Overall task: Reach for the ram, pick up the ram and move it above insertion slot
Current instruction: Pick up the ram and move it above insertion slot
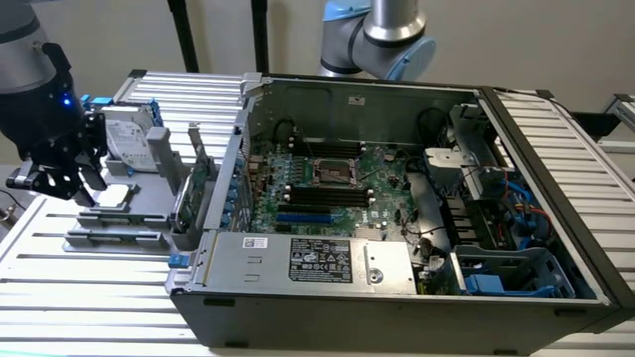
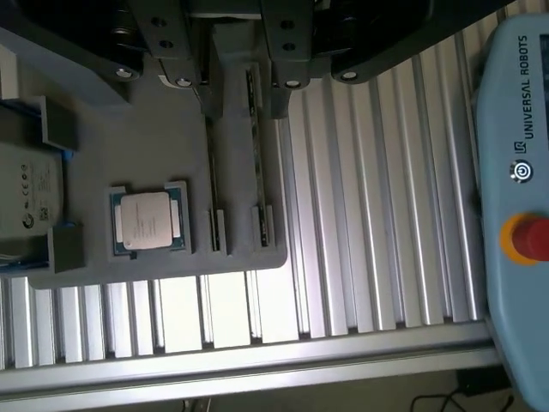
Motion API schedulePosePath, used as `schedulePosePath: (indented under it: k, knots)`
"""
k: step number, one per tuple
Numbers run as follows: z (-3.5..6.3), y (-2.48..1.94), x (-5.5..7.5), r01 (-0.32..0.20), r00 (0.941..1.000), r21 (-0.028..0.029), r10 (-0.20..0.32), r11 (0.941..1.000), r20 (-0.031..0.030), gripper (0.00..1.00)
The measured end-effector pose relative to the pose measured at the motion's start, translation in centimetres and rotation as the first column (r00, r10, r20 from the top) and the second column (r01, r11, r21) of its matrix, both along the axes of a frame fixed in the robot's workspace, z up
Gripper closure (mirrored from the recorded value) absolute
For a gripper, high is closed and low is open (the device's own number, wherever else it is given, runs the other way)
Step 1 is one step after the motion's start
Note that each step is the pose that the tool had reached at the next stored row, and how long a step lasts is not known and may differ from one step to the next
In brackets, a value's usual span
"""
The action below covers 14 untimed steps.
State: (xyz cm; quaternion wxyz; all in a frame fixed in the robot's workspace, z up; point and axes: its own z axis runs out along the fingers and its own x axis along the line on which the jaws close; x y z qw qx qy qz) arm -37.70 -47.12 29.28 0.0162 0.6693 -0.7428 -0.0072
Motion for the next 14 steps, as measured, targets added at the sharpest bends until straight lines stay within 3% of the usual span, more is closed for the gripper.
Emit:
schedulePosePath:
  k: [8, 14]
  knots:
    - [-1.45, -0.65, -0.2, -0.013, 0.9999, 0.0019, 0.013, 0.9999, -0.0001, 0.64]
    - [-2.53, -0.78, -0.3, -0.024, 0.9997, 0.0037, 0.024, 0.9997, 0.0, 0.64]
